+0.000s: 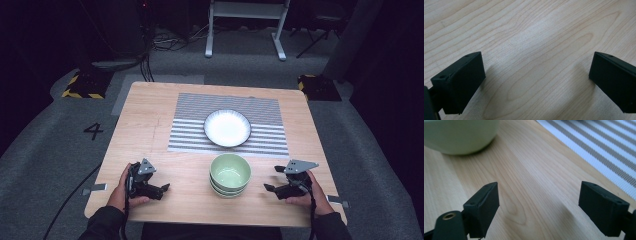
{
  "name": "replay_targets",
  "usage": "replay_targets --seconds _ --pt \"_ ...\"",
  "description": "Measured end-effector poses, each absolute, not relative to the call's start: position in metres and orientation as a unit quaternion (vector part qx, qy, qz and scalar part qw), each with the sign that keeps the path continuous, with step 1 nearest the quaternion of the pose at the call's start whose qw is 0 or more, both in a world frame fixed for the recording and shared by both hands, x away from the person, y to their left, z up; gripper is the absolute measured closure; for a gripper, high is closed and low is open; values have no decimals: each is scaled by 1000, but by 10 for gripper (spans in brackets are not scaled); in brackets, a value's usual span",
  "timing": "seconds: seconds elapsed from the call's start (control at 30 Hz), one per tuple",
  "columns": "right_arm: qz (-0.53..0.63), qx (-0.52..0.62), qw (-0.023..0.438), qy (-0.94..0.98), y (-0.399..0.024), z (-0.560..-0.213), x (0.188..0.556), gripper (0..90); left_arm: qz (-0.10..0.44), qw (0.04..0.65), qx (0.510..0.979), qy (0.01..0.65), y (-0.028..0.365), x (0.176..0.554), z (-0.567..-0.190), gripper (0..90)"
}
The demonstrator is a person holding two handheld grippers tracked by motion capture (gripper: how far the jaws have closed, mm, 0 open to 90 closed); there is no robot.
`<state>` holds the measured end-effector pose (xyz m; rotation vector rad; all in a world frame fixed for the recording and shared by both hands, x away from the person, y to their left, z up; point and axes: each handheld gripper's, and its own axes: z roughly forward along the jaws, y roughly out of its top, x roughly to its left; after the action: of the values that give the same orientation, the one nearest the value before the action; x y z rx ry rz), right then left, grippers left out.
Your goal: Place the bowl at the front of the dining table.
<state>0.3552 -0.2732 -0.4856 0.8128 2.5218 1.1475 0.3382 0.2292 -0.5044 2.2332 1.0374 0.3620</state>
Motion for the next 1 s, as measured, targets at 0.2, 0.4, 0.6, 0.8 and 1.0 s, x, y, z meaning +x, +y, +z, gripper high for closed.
replay_targets --seconds 0.2,0.4,0.6,0.8,1.0 --pt "401 254 128 871 -264 -476 350 171 138 321 850 394 229 338 -504 4" --pt "413 236 129 870 -256 -465 345 176 138 321 850 394 229 338 -504 4" --pt "423 223 135 868 -251 -456 342 176 138 321 850 394 229 338 -504 4" --pt "429 217 115 869 -238 -458 339 174 138 321 850 394 229 338 -504 4" --pt "431 213 109 870 -225 -460 334 173 138 321 850 394 229 338 -504 4"
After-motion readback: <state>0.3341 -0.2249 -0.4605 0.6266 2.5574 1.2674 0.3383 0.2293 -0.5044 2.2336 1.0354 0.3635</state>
